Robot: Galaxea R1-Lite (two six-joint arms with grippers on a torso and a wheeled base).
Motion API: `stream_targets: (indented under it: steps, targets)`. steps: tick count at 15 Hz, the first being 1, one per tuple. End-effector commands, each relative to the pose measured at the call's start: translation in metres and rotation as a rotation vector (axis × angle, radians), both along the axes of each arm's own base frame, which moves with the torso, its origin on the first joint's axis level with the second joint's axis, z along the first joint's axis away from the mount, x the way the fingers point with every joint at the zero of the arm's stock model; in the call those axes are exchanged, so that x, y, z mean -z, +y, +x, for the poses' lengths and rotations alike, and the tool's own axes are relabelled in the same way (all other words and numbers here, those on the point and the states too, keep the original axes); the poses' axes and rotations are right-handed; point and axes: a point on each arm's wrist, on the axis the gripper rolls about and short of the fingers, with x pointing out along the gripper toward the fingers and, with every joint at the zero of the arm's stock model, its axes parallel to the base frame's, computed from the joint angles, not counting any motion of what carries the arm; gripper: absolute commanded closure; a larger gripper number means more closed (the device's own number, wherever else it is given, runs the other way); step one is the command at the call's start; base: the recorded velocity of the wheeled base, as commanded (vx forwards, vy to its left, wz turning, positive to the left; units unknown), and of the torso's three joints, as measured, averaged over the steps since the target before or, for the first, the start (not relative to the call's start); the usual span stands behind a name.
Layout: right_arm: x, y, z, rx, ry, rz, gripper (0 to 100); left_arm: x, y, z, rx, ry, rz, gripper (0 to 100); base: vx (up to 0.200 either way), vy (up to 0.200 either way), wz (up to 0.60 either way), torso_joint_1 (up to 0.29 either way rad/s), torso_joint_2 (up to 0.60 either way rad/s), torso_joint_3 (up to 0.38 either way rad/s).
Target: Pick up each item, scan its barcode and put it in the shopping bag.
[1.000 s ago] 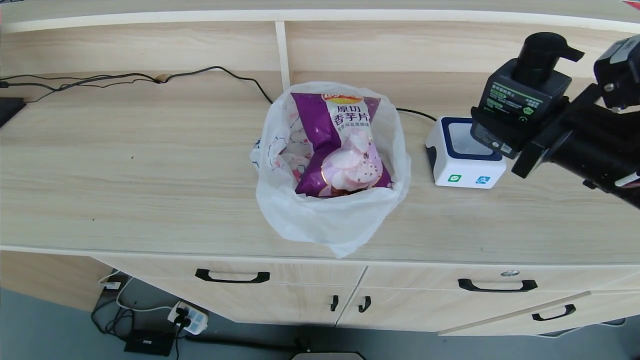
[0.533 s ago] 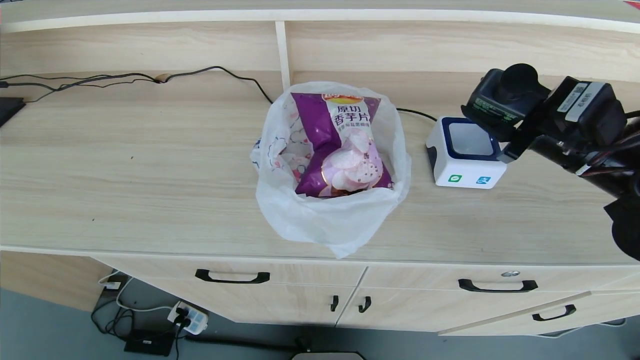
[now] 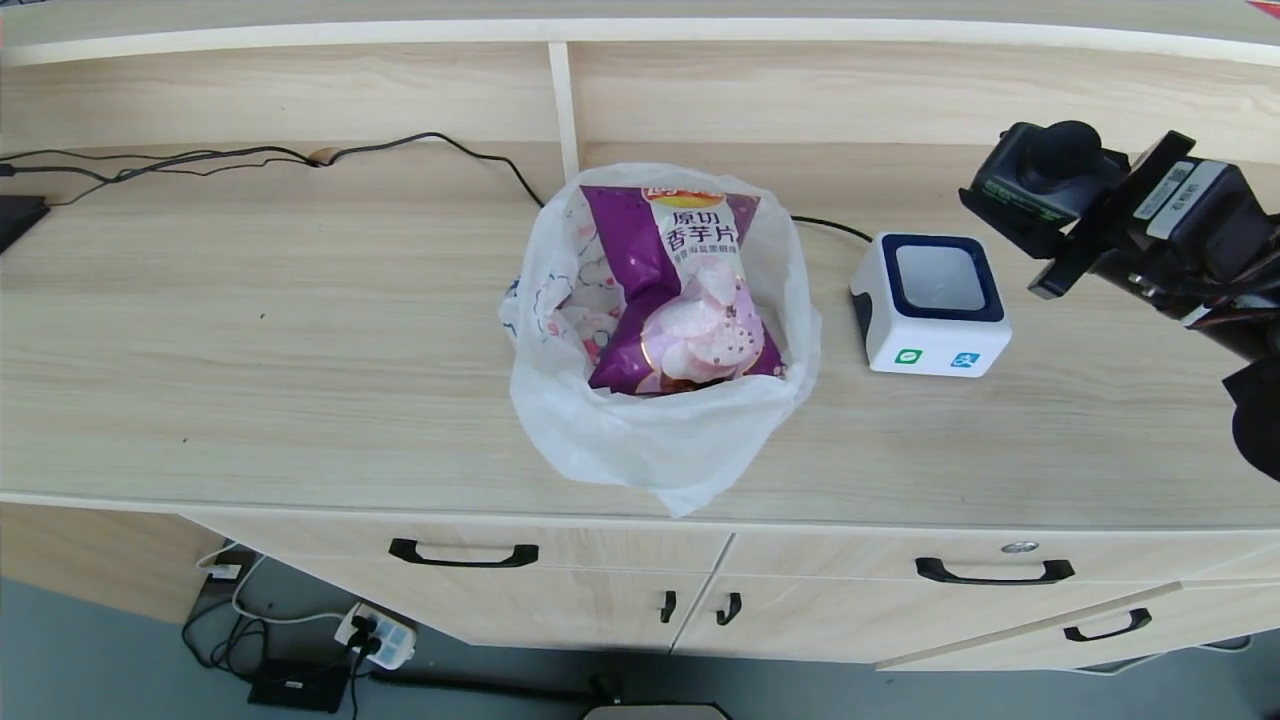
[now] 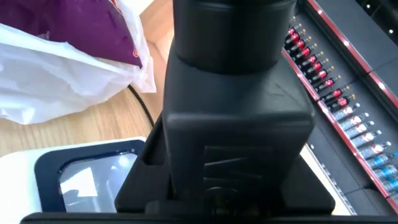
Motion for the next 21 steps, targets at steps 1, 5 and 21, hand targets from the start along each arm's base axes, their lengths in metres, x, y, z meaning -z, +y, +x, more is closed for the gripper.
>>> stream_targets:
  steps: [1,5,21]
  targets:
    - [0.008,0.009,-0.005,-0.021,0.016,-0.014,100,0.0,0.0,0.0,0.0,0.001,0.003,0,0.0,0.0,0.0,0.0,0.0,0.0]
    - [0.013,0.02,-0.005,-0.053,0.028,-0.022,100,0.0,0.0,0.0,-0.001,-0.001,0.018,0,0.0,0.0,0.0,0.0,0.0,0.0]
    - [0.023,0.052,-0.142,-0.002,0.457,0.642,100,0.0,0.0,0.0,-0.001,-0.002,0.041,0,0.0,0.0,0.0,0.0,0.0,0.0]
